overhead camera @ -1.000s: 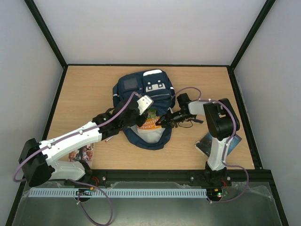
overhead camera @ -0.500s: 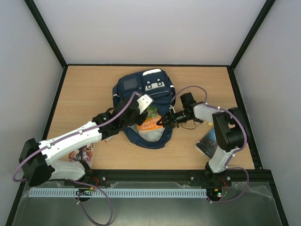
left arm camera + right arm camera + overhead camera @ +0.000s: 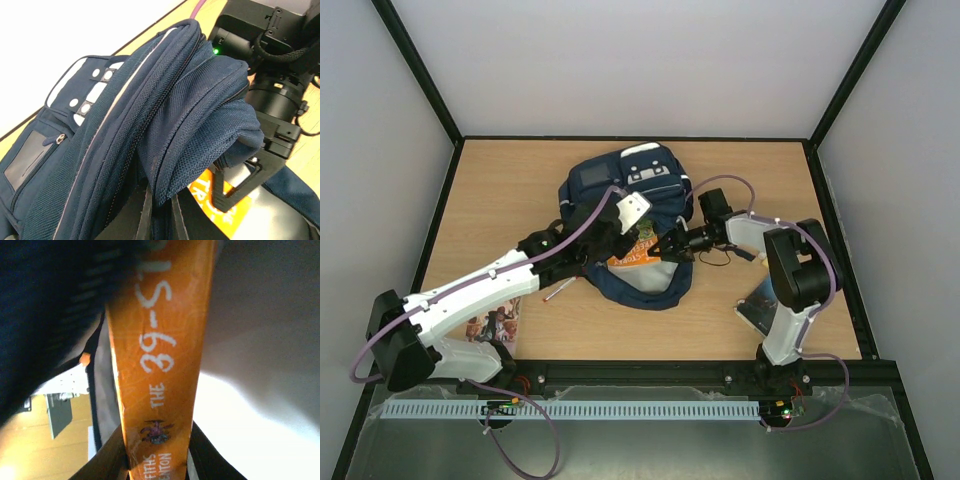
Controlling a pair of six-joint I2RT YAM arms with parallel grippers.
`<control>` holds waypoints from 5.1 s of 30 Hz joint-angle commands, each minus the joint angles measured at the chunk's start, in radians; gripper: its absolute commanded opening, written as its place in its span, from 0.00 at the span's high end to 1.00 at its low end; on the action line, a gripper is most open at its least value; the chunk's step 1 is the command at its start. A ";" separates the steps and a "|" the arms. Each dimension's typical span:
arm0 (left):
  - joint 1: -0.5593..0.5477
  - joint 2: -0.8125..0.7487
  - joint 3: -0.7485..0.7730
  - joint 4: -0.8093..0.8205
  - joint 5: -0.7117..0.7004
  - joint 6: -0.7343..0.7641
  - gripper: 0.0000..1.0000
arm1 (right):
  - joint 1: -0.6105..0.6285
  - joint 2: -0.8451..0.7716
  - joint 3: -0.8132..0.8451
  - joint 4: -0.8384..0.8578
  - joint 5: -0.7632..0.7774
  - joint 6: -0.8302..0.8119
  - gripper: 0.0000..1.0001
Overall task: Pack the student bag
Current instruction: Place the book in the student bag, then move the book to the center of the board.
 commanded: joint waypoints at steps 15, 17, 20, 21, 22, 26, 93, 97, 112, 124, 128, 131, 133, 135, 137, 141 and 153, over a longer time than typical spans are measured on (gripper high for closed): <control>-0.013 -0.060 -0.010 0.162 -0.011 0.055 0.98 | 0.009 -0.115 -0.045 0.035 0.432 -0.085 0.40; -0.012 -0.071 -0.040 0.189 -0.014 0.059 0.98 | 0.013 -0.215 -0.102 0.046 0.492 -0.119 0.39; -0.010 -0.096 -0.094 0.232 -0.021 0.062 0.98 | 0.044 -0.380 -0.161 0.047 0.570 -0.185 0.39; -0.008 -0.106 -0.108 0.237 -0.030 0.062 0.98 | 0.069 -0.423 -0.178 0.040 0.594 -0.224 0.41; -0.006 -0.115 -0.121 0.238 -0.042 0.062 0.98 | 0.095 -0.457 -0.195 0.038 0.621 -0.257 0.43; 0.010 -0.163 -0.169 0.241 -0.071 0.035 0.98 | 0.215 -0.513 -0.206 -0.006 0.724 -0.418 0.55; 0.104 -0.222 -0.245 0.168 0.040 -0.099 0.98 | 0.467 -0.560 -0.216 -0.159 1.226 -0.784 0.43; 0.104 -0.176 -0.241 0.159 0.072 -0.128 0.98 | 0.334 -0.670 -0.219 -0.280 1.214 -0.701 0.43; 0.002 0.100 -0.177 0.153 0.016 -0.253 0.98 | -0.316 -0.913 -0.287 -0.546 1.274 -0.709 0.42; -0.097 0.052 -0.178 0.034 0.046 -0.287 0.54 | -0.756 -0.738 -0.250 -0.574 1.163 -0.804 0.37; -0.125 0.011 -0.141 -0.006 0.085 -0.313 0.46 | -0.861 -0.678 -0.228 -0.567 1.145 -0.825 0.35; -0.135 0.004 -0.114 -0.008 0.167 -0.341 0.40 | -0.962 -0.588 -0.188 -0.576 1.116 -0.836 0.31; -0.149 0.012 -0.105 0.014 0.195 -0.380 0.35 | -1.019 -0.517 -0.149 -0.586 1.077 -0.838 0.30; -0.166 0.024 -0.108 0.054 0.208 -0.409 0.29 | -1.058 -0.456 -0.114 -0.583 1.064 -0.836 0.27; -0.176 0.054 -0.109 0.091 0.220 -0.426 0.28 | -1.091 -0.408 -0.092 -0.567 1.066 -0.831 0.25; -0.178 0.111 -0.103 0.138 0.220 -0.464 0.26 | -1.121 -0.332 -0.070 -0.542 1.071 -0.825 0.21; -0.184 0.215 -0.077 0.173 0.270 -0.501 0.24 | -1.134 -0.204 -0.090 -0.517 1.055 -0.950 0.22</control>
